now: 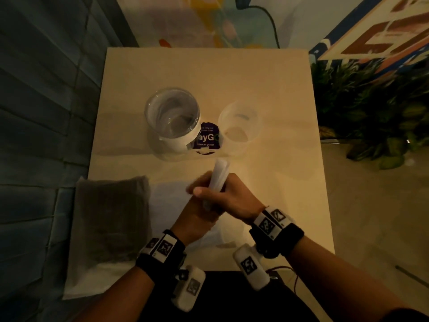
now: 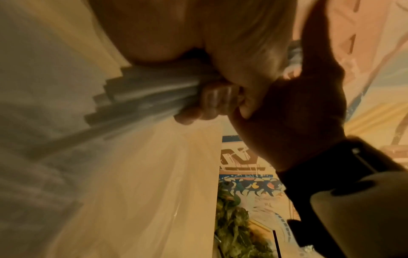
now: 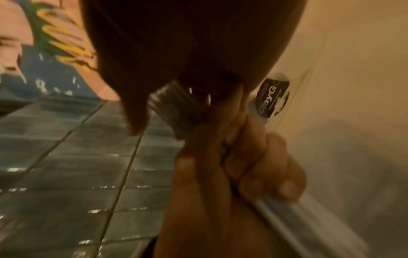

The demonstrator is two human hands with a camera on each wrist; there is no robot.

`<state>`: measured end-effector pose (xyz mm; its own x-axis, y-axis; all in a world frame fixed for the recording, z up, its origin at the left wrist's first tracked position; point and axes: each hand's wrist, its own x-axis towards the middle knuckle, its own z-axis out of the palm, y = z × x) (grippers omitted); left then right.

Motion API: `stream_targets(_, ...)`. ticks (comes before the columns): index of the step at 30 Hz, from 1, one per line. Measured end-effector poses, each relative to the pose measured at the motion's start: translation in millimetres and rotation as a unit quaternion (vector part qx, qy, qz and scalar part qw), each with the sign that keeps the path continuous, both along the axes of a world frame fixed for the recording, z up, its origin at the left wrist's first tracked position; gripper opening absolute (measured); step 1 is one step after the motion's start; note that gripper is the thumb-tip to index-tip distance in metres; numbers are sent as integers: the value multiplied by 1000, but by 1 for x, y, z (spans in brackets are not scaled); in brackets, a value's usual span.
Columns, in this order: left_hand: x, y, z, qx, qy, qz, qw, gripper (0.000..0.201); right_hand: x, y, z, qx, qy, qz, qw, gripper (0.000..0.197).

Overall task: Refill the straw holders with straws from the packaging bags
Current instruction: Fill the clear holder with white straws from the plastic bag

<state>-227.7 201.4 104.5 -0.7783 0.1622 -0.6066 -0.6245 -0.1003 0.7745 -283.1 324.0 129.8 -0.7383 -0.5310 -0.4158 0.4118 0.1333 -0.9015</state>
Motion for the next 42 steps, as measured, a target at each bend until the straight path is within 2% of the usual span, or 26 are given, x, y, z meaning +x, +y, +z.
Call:
stream_targets(1, -3, 2, 4, 37, -24, 10, 999, 13, 0, -1, 2, 1, 8, -3, 1000, 17)
stream_targets(2, -7, 1, 6, 87, -54, 35, 994, 13, -2, -1, 7, -14, 15, -30, 999, 19)
stream_targets(3, -9, -4, 1, 104, -62, 35, 992, 26, -5, 1, 11, -41, 16, -74, 996, 21)
stream_targets(5, -9, -16, -6, 19, -2, -61, 998, 49, -18, 5, 21, -112, 22, -168, 979, 23)
stream_targets(7, -7, -26, -17, -9, 35, -62, 997, 67, -29, 10, 34, -169, 33, -248, 953, 28)
stream_targets(8, -8, -27, -19, 20, 25, -30, 999, 77, -32, 11, 40, -186, 46, -262, 946, 29)
stream_targets(9, -10, -27, -18, 81, -13, 13, 997, 87, -33, 12, 47, -198, 65, -258, 943, 30)
stream_targets(11, -16, -21, -11, 233, -92, 65, 966, 95, -29, 9, 50, -181, 98, -217, 954, 23)
stream_targets(12, -20, -17, -7, 259, -115, 80, 956, 89, -24, 6, 50, -155, 105, -189, 964, 21)
stream_targets(13, -24, -12, -3, 260, -124, 87, 954, 79, -19, 2, 47, -127, 106, -163, 973, 28)
stream_targets(15, -32, -6, 1, 219, -107, 86, 966, 65, -14, -3, 39, -88, 112, -142, 980, 47)
stream_targets(16, -37, -6, 1, 203, -105, 78, 971, 62, -16, -2, 37, -82, 120, -153, 978, 45)
stream_targets(18, -46, -6, -2, 165, -112, 68, 978, 65, -32, 5, 45, -81, 162, -190, 965, 27)
stream_targets(19, -50, -7, -4, 117, -101, 70, 986, 65, -44, 11, 51, -81, 181, -219, 955, 20)
stream_targets(21, -61, -8, -5, -48, -14, 54, 997, 53, -75, 25, 62, -74, 219, -279, 932, 17)
stream_targets(23, -74, -3, -8, -202, 115, 29, 972, 31, -106, 35, 61, -44, 254, -324, 910, 20)
stream_targets(24, -82, 0, -10, -244, 198, 12, 949, 20, -119, 38, 55, -29, 263, -337, 903, 22)
stream_targets(26, -101, 9, -15, -297, 343, -71, 888, 16, -140, 41, 38, -2, 261, -354, 898, 22)
stream_targets(27, -111, 12, -19, -318, 375, -119, 862, 20, -146, 42, 30, 11, 256, -357, 898, 22)
stream_targets(29, -128, 18, -28, -359, 377, -188, 833, 30, -153, 41, 15, 39, 251, -352, 901, 23)
stream_targets(32, -139, 24, -40, -419, 319, -233, 818, 28, -154, 39, -1, 75, 247, -343, 903, 28)
stream_targets(36, -128, 22, -48, -398, 328, -238, 823, 19, -148, 38, -15, 94, 230, -326, 912, 27)
stream_targets(42, -112, 21, -54, -379, 331, -226, 834, 17, -147, 39, -28, 90, 188, -323, 923, 27)
